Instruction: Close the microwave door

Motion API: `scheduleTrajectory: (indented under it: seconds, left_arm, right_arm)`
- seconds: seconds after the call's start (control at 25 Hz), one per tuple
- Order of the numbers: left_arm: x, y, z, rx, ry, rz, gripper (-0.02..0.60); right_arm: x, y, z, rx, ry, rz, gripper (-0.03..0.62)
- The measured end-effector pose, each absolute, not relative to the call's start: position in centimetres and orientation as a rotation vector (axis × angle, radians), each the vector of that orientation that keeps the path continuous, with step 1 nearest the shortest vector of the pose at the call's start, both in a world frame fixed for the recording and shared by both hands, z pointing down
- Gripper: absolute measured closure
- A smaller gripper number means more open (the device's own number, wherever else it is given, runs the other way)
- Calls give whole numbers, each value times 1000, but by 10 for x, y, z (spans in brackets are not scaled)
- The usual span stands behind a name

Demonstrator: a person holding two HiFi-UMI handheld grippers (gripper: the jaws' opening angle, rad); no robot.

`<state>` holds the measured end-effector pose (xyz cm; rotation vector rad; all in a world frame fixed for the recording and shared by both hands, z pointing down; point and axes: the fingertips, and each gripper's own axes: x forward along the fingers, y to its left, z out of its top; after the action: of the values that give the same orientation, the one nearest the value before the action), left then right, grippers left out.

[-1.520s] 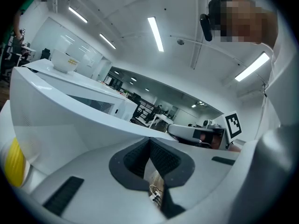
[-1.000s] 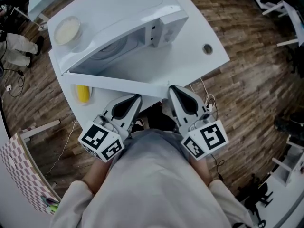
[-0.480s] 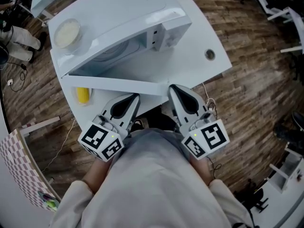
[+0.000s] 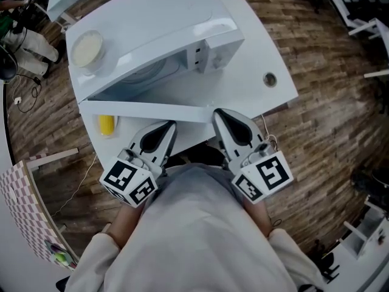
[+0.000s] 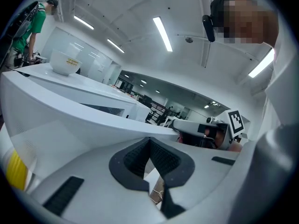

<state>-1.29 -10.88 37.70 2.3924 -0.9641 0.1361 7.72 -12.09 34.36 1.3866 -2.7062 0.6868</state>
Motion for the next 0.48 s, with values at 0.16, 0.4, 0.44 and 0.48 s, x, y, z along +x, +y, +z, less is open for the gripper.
scheduleTrajectory:
  seconds: [0.16,0.4,0.44,0.48]
  left_arm:
    - [-9,-112,378,2374,-1001,126,565]
    - [-8,-117,375,2358,-1064,91,565]
    - [-9,-117,376,2353,-1075,86,565]
    - [-9,-117,376,2349,-1083,81,565]
  right_arm:
    - [77,-126,342,1320,-2743,683,571]
    - [71,-130,342,1194,-2803,688,571]
    - [69,-130,343,1178,-2811,691,571]
    - [68,-129,343,1164,-2818,696,571]
